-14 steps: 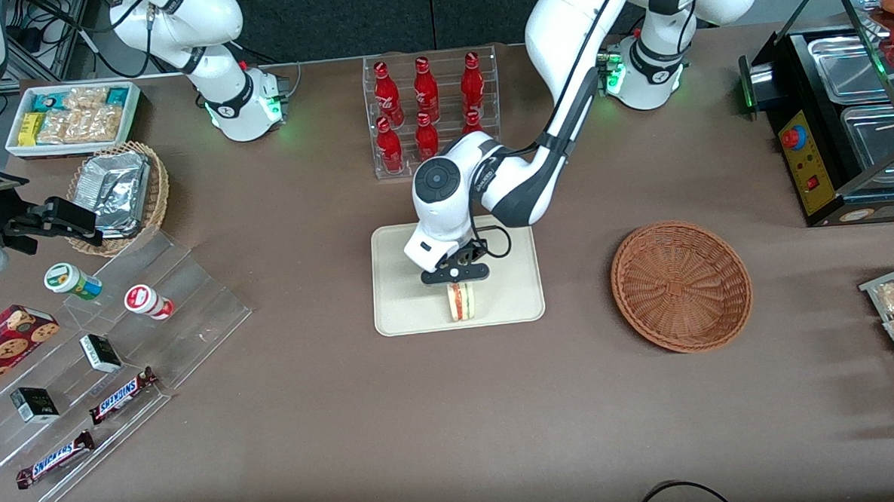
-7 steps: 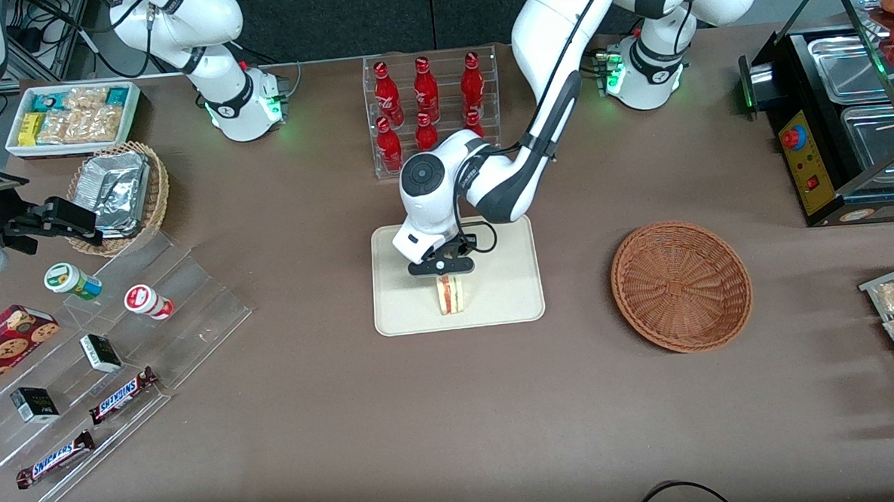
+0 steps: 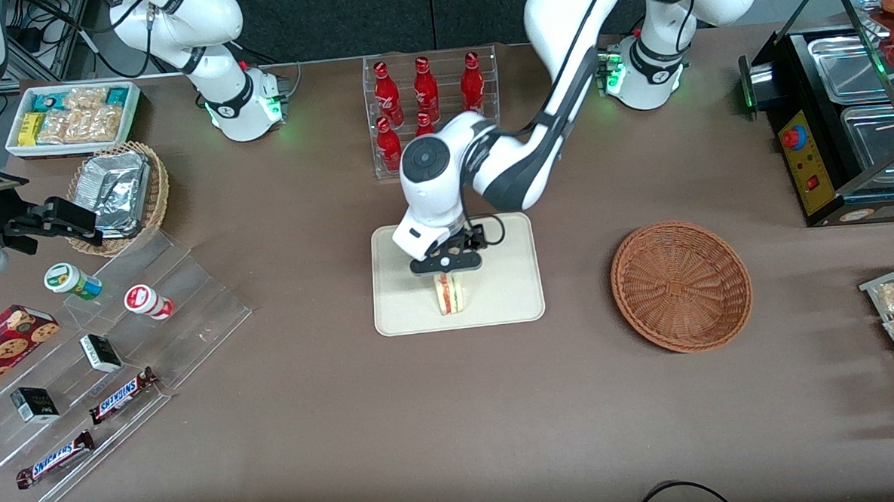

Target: Place sandwich from basket to tray

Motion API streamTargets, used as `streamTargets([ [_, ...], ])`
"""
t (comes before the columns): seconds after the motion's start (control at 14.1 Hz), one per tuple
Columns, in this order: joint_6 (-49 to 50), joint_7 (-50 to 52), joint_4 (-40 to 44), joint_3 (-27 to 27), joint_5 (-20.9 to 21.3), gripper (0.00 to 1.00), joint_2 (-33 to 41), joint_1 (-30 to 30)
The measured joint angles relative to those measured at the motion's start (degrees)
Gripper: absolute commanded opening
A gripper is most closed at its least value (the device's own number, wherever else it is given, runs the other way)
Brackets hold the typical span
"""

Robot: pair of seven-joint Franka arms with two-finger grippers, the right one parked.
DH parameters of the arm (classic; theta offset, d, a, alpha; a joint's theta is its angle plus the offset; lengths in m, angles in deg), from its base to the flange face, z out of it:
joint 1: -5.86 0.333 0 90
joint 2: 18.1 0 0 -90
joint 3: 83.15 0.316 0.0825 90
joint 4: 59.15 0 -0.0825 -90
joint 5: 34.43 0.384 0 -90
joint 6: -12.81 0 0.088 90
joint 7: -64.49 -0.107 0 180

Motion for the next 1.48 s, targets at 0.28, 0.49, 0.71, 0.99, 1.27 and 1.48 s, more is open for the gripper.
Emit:
streamTargets([
  [0.28,10.4,0.0,0.1,1.3,0.0,1.00,9.2,3.9],
  [0.49,17.3,-0.2,-0.1,1.6,0.0,1.00,15.2,9.5],
  [0.71,25.5,-6.7,-0.2,1.8,0.0,1.00,20.9,16.5],
  [0.99,35.6,-21.7,-0.5,2.0,0.0,1.00,28.1,27.2],
  [1.27,40.1,-35.2,-1.1,2.1,0.1,1.00,32.9,36.2],
  [1.48,40.1,-41.1,-2.2,2.1,0.3,1.00,34.1,40.4],
])
